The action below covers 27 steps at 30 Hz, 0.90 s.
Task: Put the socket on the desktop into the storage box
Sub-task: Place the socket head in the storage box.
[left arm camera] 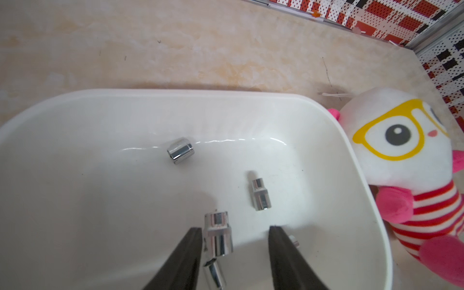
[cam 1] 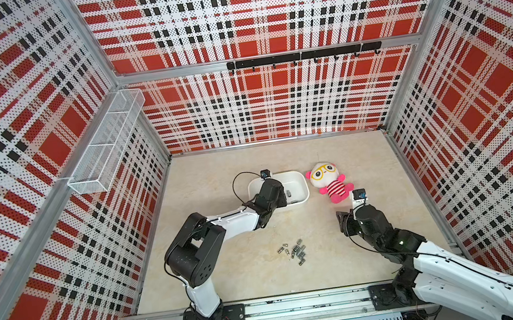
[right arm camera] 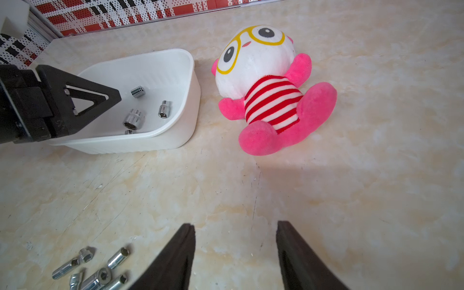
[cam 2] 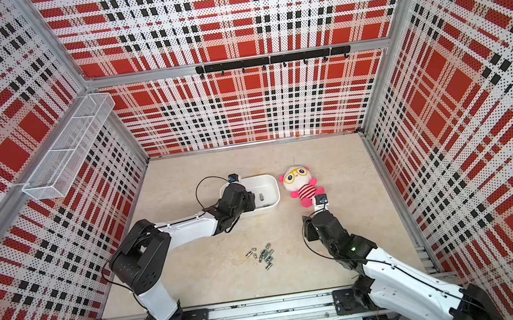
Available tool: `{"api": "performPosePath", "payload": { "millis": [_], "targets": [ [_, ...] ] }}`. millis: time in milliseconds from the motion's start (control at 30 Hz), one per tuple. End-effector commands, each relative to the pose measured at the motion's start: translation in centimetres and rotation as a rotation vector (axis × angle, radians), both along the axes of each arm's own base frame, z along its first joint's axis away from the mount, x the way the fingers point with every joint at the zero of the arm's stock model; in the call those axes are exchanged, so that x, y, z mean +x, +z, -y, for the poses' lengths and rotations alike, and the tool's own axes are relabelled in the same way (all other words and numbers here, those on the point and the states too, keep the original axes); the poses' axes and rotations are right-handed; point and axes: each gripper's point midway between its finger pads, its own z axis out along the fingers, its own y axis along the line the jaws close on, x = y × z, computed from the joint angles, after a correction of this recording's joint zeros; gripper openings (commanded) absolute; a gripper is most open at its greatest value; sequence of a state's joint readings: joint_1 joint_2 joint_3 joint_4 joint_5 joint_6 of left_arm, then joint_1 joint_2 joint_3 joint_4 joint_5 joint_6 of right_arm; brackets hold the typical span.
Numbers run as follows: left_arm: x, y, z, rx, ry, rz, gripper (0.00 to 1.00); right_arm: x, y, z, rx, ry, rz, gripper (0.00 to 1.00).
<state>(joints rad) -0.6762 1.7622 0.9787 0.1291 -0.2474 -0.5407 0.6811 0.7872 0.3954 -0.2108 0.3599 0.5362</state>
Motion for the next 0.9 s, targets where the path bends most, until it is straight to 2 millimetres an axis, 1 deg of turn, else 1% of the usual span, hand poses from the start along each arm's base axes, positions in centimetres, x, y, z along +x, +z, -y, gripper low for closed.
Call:
{"api": "performPosePath", "payload": {
  "millis": [0,100,167,200,267,333,400,467,500,567,600,633,667,700,800,867],
  "targets": [
    [-0.7,4.9,0.8,-0.004,-0.005,0.118,0.54,0.0,0.1,-0.5,0.007,0.021,0.008,0.59],
    [-2.6,7.7,1.6,0.056,-0.008,0.199,0.54,0.0,0.1,-0.7,0.014,0.037,0.009,0.59],
    [-4.5,9.4,2.5,0.085,-0.023,0.238,0.54,-0.1,0.0,-1.0,0.017,0.050,0.008,0.59],
    [-5.7,9.9,3.0,0.082,-0.045,0.247,0.52,-0.1,0.0,-1.1,0.016,0.054,0.006,0.59],
    [-7.9,10.5,3.9,0.051,-0.094,0.258,0.51,-0.1,0.0,-1.0,0.012,0.053,0.005,0.59],
    [-10.0,10.5,4.5,0.030,-0.147,0.250,0.50,-0.1,0.1,-1.1,0.015,0.058,0.009,0.59],
    [-12.5,9.1,4.5,0.034,-0.218,0.209,0.50,-0.1,0.0,-1.3,0.018,0.070,0.005,0.59],
    [-15.4,6.5,3.9,0.040,-0.291,0.160,0.50,-0.1,0.0,-1.5,0.020,0.080,0.006,0.59],
    [-16.6,5.3,3.3,0.056,-0.313,0.148,0.49,-0.1,-0.1,-1.6,0.017,0.082,0.005,0.59],
    [-18.1,2.5,1.1,0.126,-0.310,0.142,0.48,-0.1,-0.2,-1.7,0.013,0.089,-0.002,0.59],
    [-18.3,1.7,0.4,0.163,-0.322,0.151,0.47,-0.1,-0.3,-1.8,0.011,0.092,-0.005,0.59],
    [-18.2,1.6,0.0,0.218,-0.329,0.161,0.44,-0.2,-0.3,-1.9,0.008,0.095,-0.006,0.59],
    [-17.4,2.1,-0.9,0.275,-0.259,0.186,0.42,-0.2,-0.3,-1.9,0.008,0.098,-0.006,0.59],
    [-17.1,2.2,-1.0,0.292,-0.233,0.186,0.42,-0.2,-0.3,-2.0,0.009,0.102,-0.003,0.59],
    [-17.2,1.3,0.6,0.284,-0.283,0.150,0.42,-0.6,0.0,-2.7,0.023,0.141,-0.001,0.59],
    [-17.3,0.1,1.2,0.304,-0.307,0.121,0.42,-0.8,0.1,-3.2,0.027,0.160,0.009,0.59]
  ]
}}
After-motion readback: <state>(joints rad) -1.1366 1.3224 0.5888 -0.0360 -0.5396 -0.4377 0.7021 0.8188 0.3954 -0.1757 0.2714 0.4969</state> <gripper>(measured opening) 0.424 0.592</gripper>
